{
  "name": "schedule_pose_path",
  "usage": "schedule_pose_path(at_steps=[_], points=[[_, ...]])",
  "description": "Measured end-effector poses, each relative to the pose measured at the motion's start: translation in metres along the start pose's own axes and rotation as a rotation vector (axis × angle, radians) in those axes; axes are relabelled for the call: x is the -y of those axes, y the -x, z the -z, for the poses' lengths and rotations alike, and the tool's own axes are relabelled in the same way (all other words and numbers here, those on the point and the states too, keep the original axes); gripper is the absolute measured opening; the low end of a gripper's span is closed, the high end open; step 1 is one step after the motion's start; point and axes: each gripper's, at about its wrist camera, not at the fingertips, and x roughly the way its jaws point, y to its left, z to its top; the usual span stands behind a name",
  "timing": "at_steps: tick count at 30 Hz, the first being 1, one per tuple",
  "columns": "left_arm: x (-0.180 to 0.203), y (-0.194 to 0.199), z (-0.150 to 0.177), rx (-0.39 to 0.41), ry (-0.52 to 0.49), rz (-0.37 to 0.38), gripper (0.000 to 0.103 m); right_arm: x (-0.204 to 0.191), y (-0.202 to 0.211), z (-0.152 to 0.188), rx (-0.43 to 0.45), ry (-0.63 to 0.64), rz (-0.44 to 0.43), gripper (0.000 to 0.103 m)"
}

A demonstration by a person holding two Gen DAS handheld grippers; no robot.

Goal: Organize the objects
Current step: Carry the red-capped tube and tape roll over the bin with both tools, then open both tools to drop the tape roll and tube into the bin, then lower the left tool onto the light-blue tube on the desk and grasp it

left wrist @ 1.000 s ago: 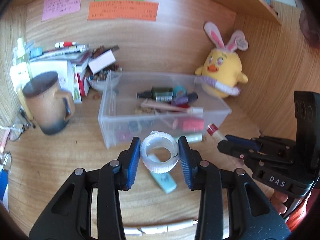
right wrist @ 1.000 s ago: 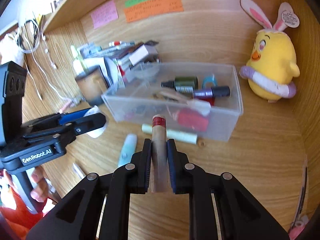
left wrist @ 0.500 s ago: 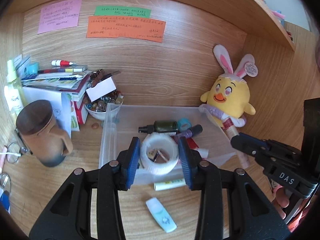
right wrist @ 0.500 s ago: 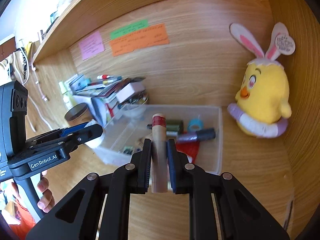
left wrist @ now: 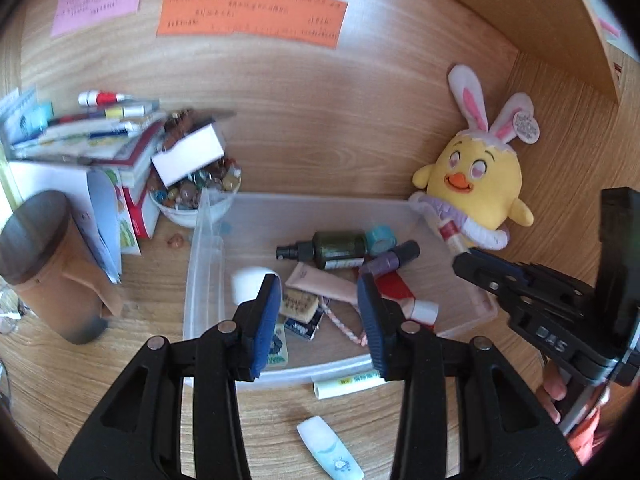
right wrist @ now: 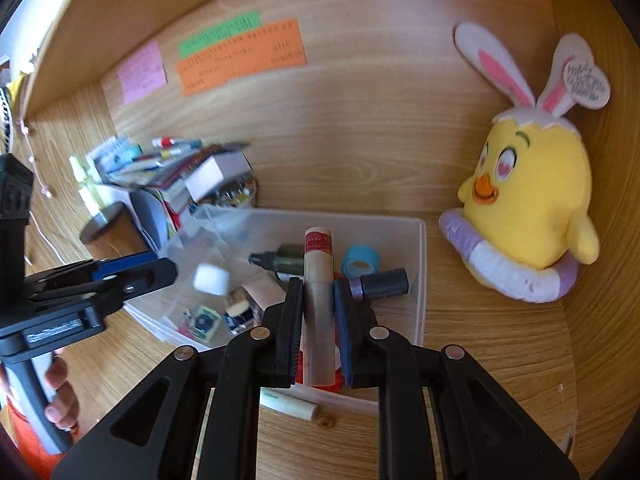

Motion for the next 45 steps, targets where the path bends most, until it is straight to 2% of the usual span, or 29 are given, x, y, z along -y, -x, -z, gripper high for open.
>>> schedule_pose_path(at_steps=[3, 9, 11, 16, 21, 26, 35, 39, 43, 45], points=[[-0.003, -0.002, 0.006, -0.014, 0.008, 0.0, 0.06, 0.002, -0.014, 0.004, -0.034, -0.001, 0.009, 0.014], [0.001, 0.001, 0.017, -0.028, -0.013, -0.022, 0.076, 0.005, -0.031, 0.01, -0.081, -0.001, 0.027, 0.014], [0.002, 0.004, 0.021, -0.035, -0.016, -0.02, 0.079, 0.005, -0.034, 0.011, -0.092, 0.001, 0.033, 0.014], [0.006, 0.013, 0.032, -0.049, -0.038, -0.033, 0.08, 0.002, -0.035, 0.011, -0.107, 0.002, 0.023, 0.015], [0.01, 0.025, 0.045, -0.043, -0.058, -0.039, 0.091, 0.0, -0.019, 0.009, -0.09, 0.001, -0.008, 0.017], [0.017, 0.018, 0.059, -0.092, -0.094, -0.041, 0.091, -0.007, 0.007, 0.014, -0.041, 0.018, -0.022, 0.033], [0.016, -0.01, 0.086, -0.226, -0.101, -0.034, 0.091, -0.009, 0.039, 0.036, -0.017, 0.059, -0.001, 0.037], [0.021, -0.016, 0.097, -0.265, -0.134, -0.043, 0.071, -0.005, 0.043, 0.049, -0.032, 0.063, 0.035, 0.04], [0.026, -0.018, 0.105, -0.275, -0.166, -0.05, 0.063, 0.001, 0.039, 0.063, -0.061, 0.055, 0.06, 0.04], [0.028, -0.02, 0.109, -0.281, -0.178, -0.048, 0.055, 0.004, 0.035, 0.068, -0.08, 0.043, 0.061, 0.04]])
